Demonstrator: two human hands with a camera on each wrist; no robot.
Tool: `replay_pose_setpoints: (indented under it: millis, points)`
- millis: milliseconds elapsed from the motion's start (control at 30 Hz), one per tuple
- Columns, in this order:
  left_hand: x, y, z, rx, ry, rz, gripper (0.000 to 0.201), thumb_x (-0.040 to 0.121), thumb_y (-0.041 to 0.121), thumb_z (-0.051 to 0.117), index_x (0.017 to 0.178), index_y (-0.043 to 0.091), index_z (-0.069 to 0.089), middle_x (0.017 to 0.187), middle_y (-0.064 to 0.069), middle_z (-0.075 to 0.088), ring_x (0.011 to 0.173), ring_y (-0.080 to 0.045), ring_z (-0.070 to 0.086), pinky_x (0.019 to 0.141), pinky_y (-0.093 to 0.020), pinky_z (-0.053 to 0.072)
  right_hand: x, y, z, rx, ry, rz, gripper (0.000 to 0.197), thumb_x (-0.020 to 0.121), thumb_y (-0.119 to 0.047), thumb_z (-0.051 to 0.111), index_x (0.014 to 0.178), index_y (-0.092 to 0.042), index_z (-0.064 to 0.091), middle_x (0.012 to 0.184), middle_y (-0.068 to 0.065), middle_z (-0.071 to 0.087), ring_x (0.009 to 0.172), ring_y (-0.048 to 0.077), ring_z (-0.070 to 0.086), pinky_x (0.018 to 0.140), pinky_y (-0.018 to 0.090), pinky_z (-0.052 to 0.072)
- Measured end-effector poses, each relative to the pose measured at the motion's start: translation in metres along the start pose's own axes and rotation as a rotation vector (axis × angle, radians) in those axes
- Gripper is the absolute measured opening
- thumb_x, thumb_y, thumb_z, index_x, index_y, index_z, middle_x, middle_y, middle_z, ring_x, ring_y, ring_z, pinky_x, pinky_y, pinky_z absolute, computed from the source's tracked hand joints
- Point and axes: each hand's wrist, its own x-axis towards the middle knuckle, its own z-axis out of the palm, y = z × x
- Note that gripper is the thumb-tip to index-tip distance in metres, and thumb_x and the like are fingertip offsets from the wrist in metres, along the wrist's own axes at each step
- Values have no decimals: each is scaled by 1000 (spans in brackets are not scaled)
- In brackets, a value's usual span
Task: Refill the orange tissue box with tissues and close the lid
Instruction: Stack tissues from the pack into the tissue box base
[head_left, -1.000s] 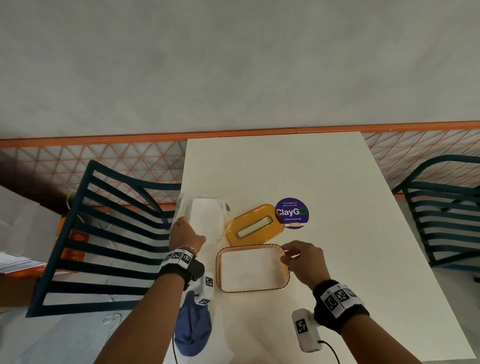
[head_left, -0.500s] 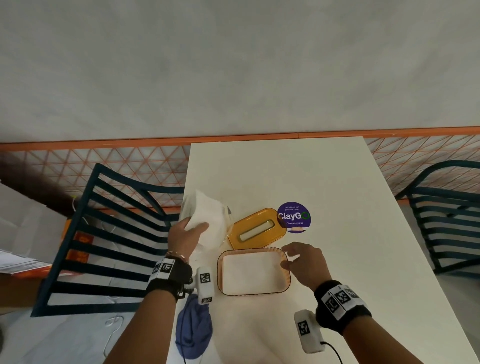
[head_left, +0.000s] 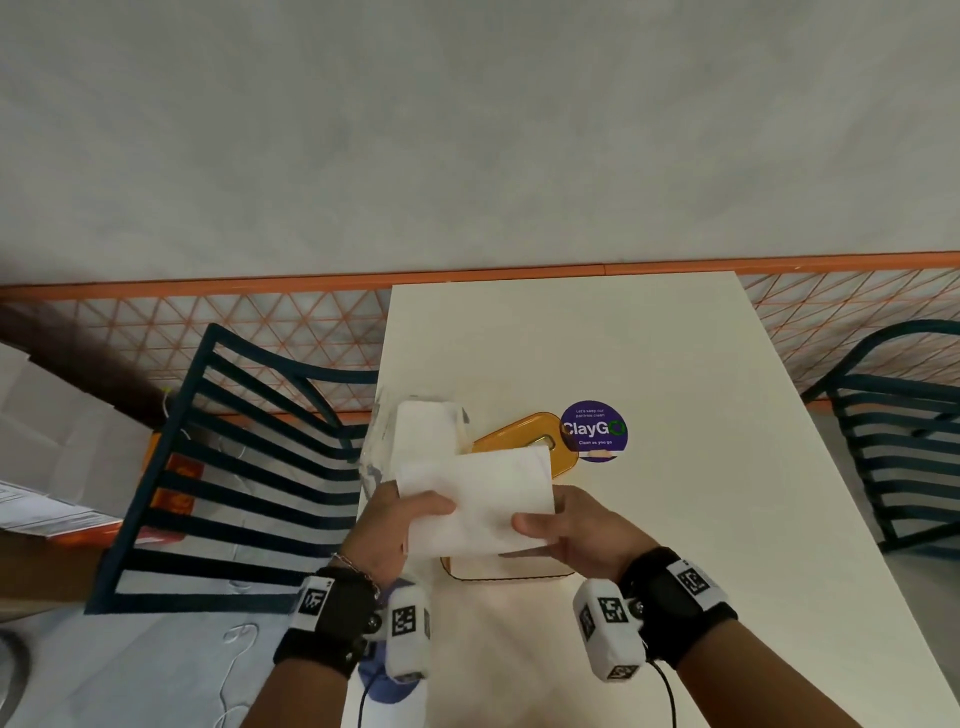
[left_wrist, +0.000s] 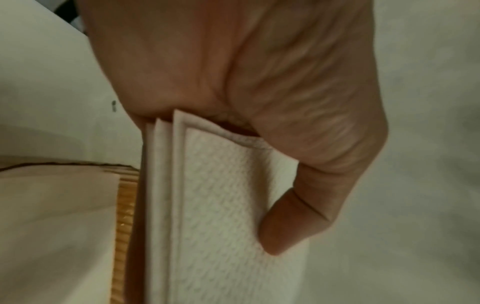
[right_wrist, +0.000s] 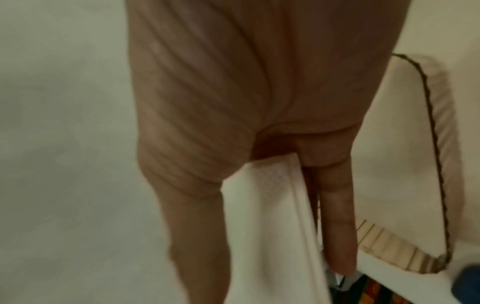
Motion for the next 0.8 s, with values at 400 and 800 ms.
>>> replay_pose_setpoints:
  millis: [400,800]
  points:
    - [2,-42,24,459,182,-77,52,58,32,95,106,22,76,98,5,80,97,-18,75,93,-48,60,1,30,-23,-456,425,111,37,85,-21,78,120,-16,70,113,-2,76,105,20,71,101,43,55]
    - [-16,-23,41,27,122,-114,41,76,-5,82,114,5,71,107,-18,76,81,-35,77,68,-51,62,-17,10,-2,-251,648,-299,54,83,-7,80,124,-33,56,108,-4,76,94,18,73,80,39,63]
